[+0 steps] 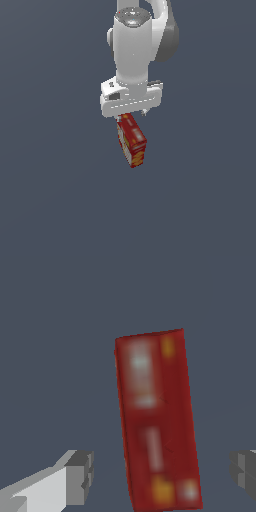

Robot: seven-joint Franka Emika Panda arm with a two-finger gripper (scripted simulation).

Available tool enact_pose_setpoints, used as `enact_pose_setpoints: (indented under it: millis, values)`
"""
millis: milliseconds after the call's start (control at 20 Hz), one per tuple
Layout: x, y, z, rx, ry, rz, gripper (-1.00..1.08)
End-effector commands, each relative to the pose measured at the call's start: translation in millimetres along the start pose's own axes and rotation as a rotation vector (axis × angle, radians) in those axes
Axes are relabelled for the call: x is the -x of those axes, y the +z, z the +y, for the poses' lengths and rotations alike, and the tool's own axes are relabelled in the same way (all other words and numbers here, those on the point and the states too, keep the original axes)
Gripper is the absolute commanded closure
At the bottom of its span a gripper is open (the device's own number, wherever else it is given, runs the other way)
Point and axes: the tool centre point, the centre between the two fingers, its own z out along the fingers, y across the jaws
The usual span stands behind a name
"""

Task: Pick up the object and move it to a goal position.

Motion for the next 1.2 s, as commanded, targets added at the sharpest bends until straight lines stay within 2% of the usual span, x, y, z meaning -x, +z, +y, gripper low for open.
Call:
enact_pose_setpoints:
  millis: [0, 350, 700, 1150]
  values:
    - [-5, 6, 2, 0.005, -0.045, 0.001, -0.92]
    - [-12, 16, 4, 0.011, -0.111, 0.002, -0.92]
    - [-12, 19, 5, 0.011, -0.113, 0.002, -0.92]
    - [-11, 56, 4, 0.011, -0.117, 0.002, -0.92]
